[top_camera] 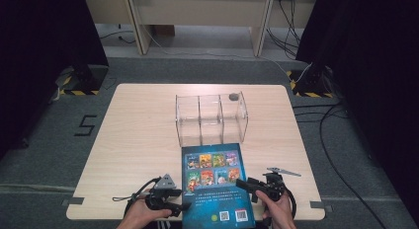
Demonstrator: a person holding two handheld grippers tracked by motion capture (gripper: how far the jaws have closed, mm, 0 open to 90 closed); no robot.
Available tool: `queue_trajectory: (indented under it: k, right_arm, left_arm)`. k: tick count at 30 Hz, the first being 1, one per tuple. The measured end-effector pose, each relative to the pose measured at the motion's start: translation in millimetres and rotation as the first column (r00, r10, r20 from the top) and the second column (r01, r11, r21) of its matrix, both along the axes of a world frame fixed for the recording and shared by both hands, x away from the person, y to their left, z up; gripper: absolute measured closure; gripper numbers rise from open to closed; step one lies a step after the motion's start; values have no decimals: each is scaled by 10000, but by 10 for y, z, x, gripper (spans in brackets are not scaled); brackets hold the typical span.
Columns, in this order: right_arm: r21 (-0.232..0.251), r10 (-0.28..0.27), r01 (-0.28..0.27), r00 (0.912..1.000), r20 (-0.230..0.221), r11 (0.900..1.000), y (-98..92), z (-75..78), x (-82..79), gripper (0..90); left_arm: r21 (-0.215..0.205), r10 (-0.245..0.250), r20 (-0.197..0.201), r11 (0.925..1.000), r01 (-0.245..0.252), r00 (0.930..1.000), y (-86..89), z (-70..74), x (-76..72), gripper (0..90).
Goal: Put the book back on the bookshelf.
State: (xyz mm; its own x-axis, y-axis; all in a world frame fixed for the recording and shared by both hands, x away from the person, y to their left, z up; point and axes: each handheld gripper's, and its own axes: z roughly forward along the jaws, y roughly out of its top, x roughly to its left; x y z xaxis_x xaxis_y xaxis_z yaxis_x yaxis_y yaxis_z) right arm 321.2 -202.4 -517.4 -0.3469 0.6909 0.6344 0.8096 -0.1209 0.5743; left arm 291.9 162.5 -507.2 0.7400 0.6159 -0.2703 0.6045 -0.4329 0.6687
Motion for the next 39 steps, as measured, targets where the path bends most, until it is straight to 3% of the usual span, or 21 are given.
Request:
queue_trajectory:
  k: [4,7,10,14,16,17,18,19,20,22,23,24,25,26,32,36,39]
  right_arm:
    - [-47,-134,134,9999,10,9999,30,1,34,294]
    - [-3,-268,268,9996,3,9996,44,-1,27,288]
    - [579,-655,665,9977,-191,9961,29,-29,3,286]
    - [715,-760,775,9968,-233,9944,38,-36,-27,255]
    - [780,-655,678,9974,-314,9946,50,-26,-34,239]
    - [1495,-520,644,9950,-856,9867,65,-45,-52,263]
    - [2446,43,317,9894,-1454,9691,97,-105,-55,349]
    - [2446,43,317,9894,-1454,9691,97,-105,-55,349]
    - [3171,462,317,9708,-2352,9479,185,-197,-121,433]
    - [3154,447,325,9712,-2342,9484,191,-181,-134,400]
    - [3029,578,133,9728,-2244,9529,191,-165,-135,393]
    - [2465,1084,-591,9754,-1917,9673,168,-142,-140,504]
    - [2465,1084,-591,9754,-1917,9673,168,-142,-140,504]
    - [1731,1381,-1133,9807,-1385,9784,179,-139,-179,551]
    - [1546,1932,-1789,9776,-832,9717,180,-131,-212,555]
    - [917,2478,-2503,9681,378,9638,192,-36,-231,565]
    - [705,2586,-2626,9641,604,9623,188,-20,-242,557]
  left_arm:
    - [-154,218,32,9996,-217,9998,-3,-13,85,375]
    - [9,175,168,9998,-175,9997,-21,-10,72,376]
    - [18,239,190,9997,-239,9995,-30,-11,56,374]
    - [-204,366,-15,9991,-366,9993,-13,-15,64,375]
    - [-87,373,56,9993,-372,9993,-27,-11,55,370]
    - [-169,357,46,9992,-356,9994,-42,-15,48,372]
    - [-316,367,-33,9988,-367,9993,-58,-22,42,377]
    - [-316,367,-33,9988,-367,9993,-58,-22,42,369]
    - [-90,373,121,9993,-372,9992,-63,-13,43,376]
    - [-114,412,129,9991,-411,9991,-57,-14,51,384]
    - [-132,391,135,9992,-390,9991,-46,-17,54,397]
    - [-195,396,185,9990,-392,9990,-30,-24,55,401]
    - [-195,396,185,9990,-392,9990,-30,-24,55,401]
    - [-147,367,221,9992,-364,9991,-36,-22,50,397]
    - [-173,334,211,9993,-331,9992,-25,-24,43,394]
    - [-283,260,62,9993,-258,9996,-6,-23,52,389]
    - [-263,199,84,9995,-197,9998,-7,-23,46,379]
